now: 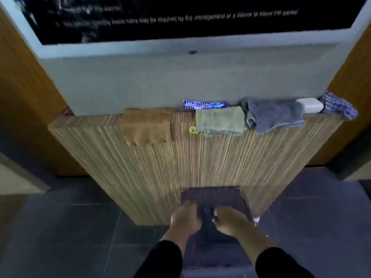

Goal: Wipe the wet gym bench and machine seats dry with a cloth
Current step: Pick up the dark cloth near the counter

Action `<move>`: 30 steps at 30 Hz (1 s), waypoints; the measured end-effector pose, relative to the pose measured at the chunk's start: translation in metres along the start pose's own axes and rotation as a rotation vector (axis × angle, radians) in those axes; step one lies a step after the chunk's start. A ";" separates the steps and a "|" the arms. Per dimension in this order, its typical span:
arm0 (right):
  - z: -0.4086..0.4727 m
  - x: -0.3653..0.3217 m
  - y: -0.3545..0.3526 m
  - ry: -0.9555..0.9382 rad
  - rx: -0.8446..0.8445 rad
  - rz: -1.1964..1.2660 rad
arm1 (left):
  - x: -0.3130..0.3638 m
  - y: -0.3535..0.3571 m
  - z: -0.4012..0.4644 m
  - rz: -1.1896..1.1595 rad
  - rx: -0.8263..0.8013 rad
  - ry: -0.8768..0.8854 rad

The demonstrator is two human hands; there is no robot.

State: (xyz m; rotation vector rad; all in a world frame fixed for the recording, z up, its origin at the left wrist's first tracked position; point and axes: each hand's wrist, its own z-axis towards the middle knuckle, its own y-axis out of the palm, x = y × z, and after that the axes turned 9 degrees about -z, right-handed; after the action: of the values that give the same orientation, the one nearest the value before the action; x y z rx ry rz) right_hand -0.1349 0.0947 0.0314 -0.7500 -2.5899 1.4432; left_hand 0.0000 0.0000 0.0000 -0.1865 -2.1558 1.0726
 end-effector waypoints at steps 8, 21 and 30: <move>0.063 -0.002 0.093 -0.008 0.025 0.061 | -0.061 0.086 0.031 0.128 -0.019 0.009; 0.079 -0.004 0.173 -0.033 0.463 -0.072 | -0.118 0.147 0.039 0.161 0.143 0.138; 0.085 0.000 0.165 0.048 0.687 0.296 | -0.114 0.155 0.042 0.174 0.225 0.134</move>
State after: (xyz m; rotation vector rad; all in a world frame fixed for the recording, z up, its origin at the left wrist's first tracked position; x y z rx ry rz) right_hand -0.0988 0.1005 -0.1505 -1.0439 -1.7804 2.1723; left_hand 0.0293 0.0259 -0.1927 -0.3363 -1.9100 1.3534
